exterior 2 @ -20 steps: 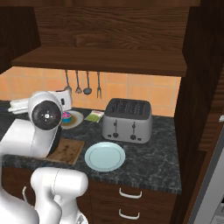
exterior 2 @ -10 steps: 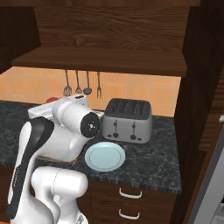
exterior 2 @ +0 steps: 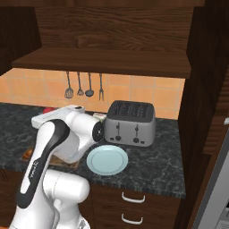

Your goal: From the different types of pastries on the counter, select a croissant and place it on the cutting board. Then retrieve a jar of jam from the cabinet and place it alongside the croissant on the cutting board.

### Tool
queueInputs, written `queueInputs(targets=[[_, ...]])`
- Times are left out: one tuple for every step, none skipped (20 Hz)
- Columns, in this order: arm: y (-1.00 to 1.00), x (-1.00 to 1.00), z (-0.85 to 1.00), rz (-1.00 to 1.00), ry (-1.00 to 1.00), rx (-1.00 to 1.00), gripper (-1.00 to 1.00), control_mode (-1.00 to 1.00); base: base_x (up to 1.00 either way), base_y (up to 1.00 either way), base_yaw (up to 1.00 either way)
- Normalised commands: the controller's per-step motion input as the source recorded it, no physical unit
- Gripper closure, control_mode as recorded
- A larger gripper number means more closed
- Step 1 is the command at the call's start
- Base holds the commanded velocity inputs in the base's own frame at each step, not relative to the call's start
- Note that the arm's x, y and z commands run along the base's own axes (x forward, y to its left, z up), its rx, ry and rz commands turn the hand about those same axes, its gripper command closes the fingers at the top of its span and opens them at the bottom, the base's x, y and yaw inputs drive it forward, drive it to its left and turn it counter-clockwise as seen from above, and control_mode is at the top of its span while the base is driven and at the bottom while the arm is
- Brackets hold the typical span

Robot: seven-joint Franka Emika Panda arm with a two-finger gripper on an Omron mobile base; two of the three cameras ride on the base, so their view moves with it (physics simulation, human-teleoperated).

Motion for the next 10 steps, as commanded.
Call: queueInputs(targets=[[0.00, 0.00, 0.00, 0.00, -0.01, 0.00, 1.00, -1.00, 0.00, 0.00, 0.00], [0.00, 0.00, -0.25, 0.04, -0.02, 0.00, 1.00, -1.00, 0.00, 0.00, 0.00], [0.00, -0.05, -0.36, 0.07, -0.06, 0.00, 1.00, -1.00, 0.00, 0.00, 0.00], [0.00, -0.19, -0.42, 0.09, -0.15, 0.00, 1.00, -1.00, 0.00, 0.00, 0.00], [0.00, -0.23, -0.49, 0.11, -0.18, 0.00, 1.00, -1.00, 0.00, 0.00, 0.00], [0.00, -0.01, -0.73, 0.07, -0.12, 0.00, 1.00, -1.00, 0.00, 0.00, 0.00], [0.00, 0.00, -0.84, 0.07, -0.13, 0.00, 1.00, -1.00, 0.00, 0.00, 0.00], [0.00, 0.00, -0.95, 0.07, -0.11, 0.00, 1.00, -1.00, 0.00, 0.00, 0.00], [0.12, 0.00, -1.00, 0.08, -0.09, 0.00, 1.00, -1.00, 0.00, 0.00, 0.00], [0.24, 0.00, -1.00, 0.09, -0.07, 0.00, 1.00, -1.00, 0.00, 0.00, 0.00]])
